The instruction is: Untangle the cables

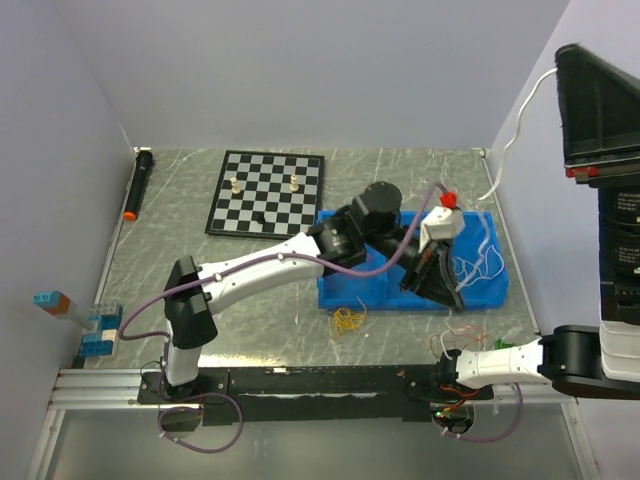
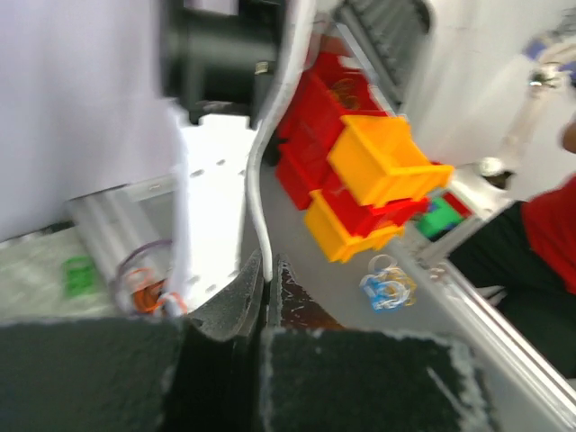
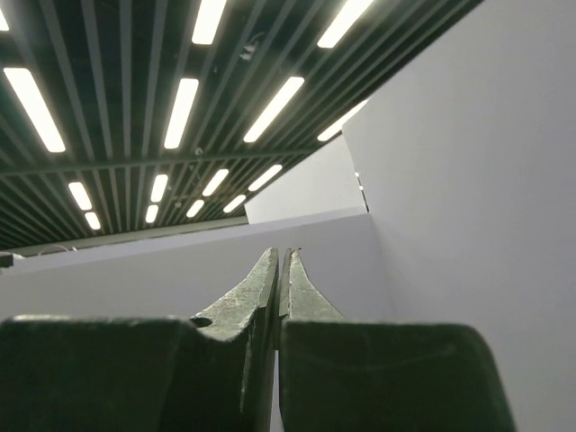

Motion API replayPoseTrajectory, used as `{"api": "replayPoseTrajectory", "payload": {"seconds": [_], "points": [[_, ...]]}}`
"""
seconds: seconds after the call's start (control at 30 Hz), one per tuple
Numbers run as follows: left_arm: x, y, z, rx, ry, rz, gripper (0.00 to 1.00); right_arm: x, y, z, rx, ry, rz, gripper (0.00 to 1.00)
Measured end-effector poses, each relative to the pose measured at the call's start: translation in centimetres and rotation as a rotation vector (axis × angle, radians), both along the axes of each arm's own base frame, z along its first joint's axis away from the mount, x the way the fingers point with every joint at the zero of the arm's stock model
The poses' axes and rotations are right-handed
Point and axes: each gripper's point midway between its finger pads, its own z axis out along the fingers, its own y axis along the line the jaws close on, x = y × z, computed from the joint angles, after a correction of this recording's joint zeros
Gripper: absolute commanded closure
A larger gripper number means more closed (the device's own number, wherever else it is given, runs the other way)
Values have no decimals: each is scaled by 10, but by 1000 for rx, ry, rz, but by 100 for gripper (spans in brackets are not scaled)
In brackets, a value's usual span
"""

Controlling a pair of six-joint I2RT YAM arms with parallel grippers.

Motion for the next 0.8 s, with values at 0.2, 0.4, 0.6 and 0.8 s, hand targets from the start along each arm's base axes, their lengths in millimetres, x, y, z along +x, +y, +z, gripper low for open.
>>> {"api": "replayPoseTrajectory", "payload": {"seconds": [0.2,0.4,0.6,0.8], "points": [[86,41,14,18,-56,227,99,7,-3,-28,-43,56,-25,100],[176,127,51,-6,-164,520,99,12,-19,-49,-48,105,-61,100],[172,182,88,-49,-284,610,99,20,-23,-60,-54,147,-97,100],[135,223,115,-110,-448,647,99,27,-14,-74,-88,176,-113,100]]}}
